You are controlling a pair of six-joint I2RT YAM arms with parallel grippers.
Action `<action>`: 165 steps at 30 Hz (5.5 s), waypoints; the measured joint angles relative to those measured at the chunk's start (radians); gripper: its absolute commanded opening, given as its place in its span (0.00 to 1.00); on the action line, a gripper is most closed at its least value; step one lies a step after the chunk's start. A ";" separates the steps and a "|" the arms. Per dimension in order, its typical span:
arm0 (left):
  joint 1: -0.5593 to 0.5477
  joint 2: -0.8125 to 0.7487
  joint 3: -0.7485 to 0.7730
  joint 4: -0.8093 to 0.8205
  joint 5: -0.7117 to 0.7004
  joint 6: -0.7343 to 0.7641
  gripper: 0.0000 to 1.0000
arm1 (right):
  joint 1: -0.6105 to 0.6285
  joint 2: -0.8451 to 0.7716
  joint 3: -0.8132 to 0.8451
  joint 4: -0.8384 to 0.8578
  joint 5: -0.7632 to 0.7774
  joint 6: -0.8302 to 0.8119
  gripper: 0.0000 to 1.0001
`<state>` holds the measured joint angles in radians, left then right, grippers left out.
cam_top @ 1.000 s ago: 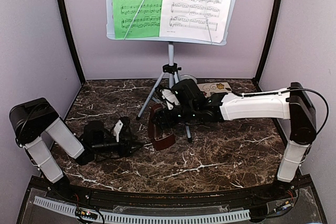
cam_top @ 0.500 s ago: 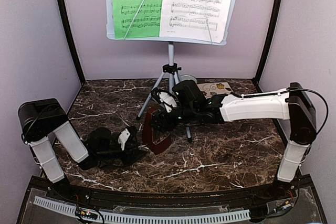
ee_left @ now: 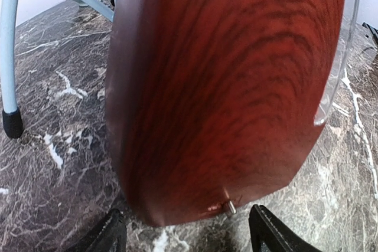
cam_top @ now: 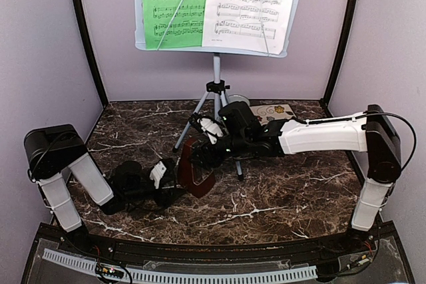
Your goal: Set up the instrument practice props
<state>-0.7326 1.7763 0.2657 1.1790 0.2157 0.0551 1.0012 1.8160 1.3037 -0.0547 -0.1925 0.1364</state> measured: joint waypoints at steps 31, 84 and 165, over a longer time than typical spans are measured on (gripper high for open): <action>-0.003 -0.147 -0.076 -0.029 -0.033 -0.050 0.72 | -0.001 -0.111 -0.174 0.072 -0.030 0.091 1.00; 0.067 -0.515 0.060 -0.368 -0.203 -0.267 0.88 | 0.062 -0.089 -0.605 0.608 -0.059 0.236 1.00; -0.404 -0.774 0.183 -0.452 -0.496 0.348 0.31 | 0.042 -0.150 -0.621 0.961 -0.015 0.233 0.53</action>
<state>-1.1370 1.0019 0.4488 0.7273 -0.2806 0.4034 1.0428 1.6665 0.6823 0.9066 -0.2073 0.3691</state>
